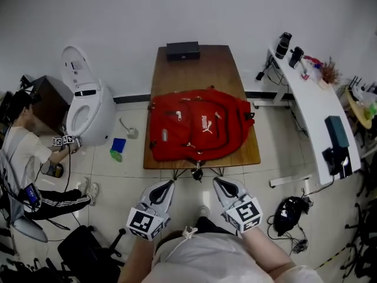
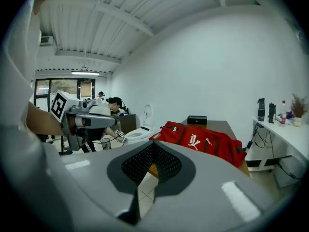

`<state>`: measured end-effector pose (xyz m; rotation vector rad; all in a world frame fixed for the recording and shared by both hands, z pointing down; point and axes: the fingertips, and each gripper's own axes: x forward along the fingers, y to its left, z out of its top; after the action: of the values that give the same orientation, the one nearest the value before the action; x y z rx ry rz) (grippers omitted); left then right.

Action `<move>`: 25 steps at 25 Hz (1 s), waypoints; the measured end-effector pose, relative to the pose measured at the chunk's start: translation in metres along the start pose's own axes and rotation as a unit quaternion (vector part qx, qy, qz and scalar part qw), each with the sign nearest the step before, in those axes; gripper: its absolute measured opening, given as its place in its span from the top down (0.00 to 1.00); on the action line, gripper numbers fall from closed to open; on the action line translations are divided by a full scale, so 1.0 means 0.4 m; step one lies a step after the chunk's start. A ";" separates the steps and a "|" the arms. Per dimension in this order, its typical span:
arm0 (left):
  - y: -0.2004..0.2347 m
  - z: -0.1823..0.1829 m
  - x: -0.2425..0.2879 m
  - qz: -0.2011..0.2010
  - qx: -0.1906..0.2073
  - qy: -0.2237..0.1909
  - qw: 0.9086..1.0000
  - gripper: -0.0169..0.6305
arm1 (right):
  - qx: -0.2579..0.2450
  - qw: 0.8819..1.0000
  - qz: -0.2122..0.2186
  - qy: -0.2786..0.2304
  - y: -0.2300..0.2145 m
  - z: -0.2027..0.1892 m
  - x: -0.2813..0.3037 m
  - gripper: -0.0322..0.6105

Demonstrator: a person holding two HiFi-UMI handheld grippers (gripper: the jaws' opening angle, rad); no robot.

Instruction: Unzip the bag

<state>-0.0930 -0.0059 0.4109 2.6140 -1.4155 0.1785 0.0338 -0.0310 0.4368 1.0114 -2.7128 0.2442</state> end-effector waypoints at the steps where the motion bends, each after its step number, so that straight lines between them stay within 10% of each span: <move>1: 0.014 0.003 0.026 0.004 0.000 0.001 1.000 0.96 | 0.004 1.000 0.000 0.005 -0.029 0.000 0.017 0.94; 25: 0.167 -0.204 0.355 -0.094 -0.050 0.085 0.991 0.96 | 0.142 0.972 -0.021 0.186 -0.125 -0.277 0.330 0.90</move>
<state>-0.0738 -0.1419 0.5224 2.5621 -1.0891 0.2888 -0.0122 -0.1243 0.5832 0.9764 -2.3557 0.7523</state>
